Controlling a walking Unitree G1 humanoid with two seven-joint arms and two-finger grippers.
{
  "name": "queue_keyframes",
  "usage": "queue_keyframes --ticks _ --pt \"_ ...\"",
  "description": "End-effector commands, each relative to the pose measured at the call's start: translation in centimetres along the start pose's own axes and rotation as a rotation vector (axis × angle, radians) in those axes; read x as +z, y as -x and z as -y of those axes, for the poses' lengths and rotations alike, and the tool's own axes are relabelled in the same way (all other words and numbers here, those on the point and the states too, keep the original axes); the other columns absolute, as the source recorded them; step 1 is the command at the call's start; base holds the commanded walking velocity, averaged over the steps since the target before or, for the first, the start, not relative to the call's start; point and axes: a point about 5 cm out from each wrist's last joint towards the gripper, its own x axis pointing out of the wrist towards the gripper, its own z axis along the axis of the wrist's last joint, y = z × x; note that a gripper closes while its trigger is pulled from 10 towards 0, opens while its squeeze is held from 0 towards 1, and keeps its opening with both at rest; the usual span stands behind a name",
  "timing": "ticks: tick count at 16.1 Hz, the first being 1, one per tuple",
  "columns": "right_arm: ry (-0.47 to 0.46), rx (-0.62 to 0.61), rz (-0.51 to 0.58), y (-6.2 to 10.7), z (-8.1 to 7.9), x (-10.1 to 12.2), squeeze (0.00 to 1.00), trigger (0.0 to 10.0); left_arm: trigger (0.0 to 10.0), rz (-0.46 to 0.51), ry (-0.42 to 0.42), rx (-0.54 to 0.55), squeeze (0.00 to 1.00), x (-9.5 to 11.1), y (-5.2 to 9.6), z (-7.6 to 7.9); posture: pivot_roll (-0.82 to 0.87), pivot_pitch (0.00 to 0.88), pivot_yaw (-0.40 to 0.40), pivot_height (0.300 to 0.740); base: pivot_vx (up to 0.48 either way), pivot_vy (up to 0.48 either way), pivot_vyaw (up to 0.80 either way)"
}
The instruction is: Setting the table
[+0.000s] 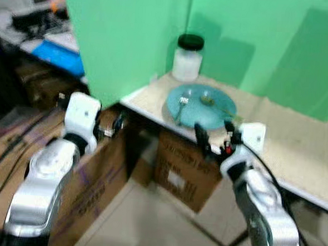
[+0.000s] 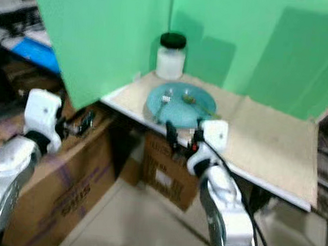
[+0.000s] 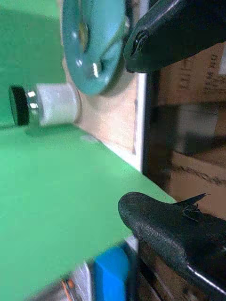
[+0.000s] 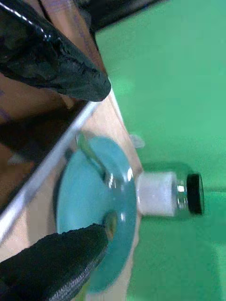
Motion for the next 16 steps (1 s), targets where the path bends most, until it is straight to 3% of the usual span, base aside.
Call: queue_keyframes --ticks 1,5,8,16 --pt "0.016 -0.045 0.011 0.23 1.13 0.26 1.0 10.0 10.0 0.015 0.004 -0.048 0.0 0.31 -0.33 0.91 0.07 0.0 -0.013 0.74 0.322 0.0 0.0" --pt "0.004 -0.053 -0.007 0.07 1.14 0.14 1.0 10.0 10.0 0.02 0.009 -0.085 0.0 0.37 -0.55 1.3 0.06 0.0 -0.006 0.74 0.323 0.0 0.0" --pt "0.007 -0.058 0.005 0.0 1.3 0.29 1.0 10.0 10.0 0.023 0.01 -0.102 0.0 0.41 -0.81 1.66 0.06 0.0 -0.001 0.74 0.324 0.0 -0.69" --pt "0.047 -0.027 -0.003 -0.13 1.17 0.16 1.0 10.0 10.0 0.024 0.001 -0.114 0.0 0.4 -0.91 1.79 0.06 0.0 -0.003 0.74 0.324 0.0 0.0"
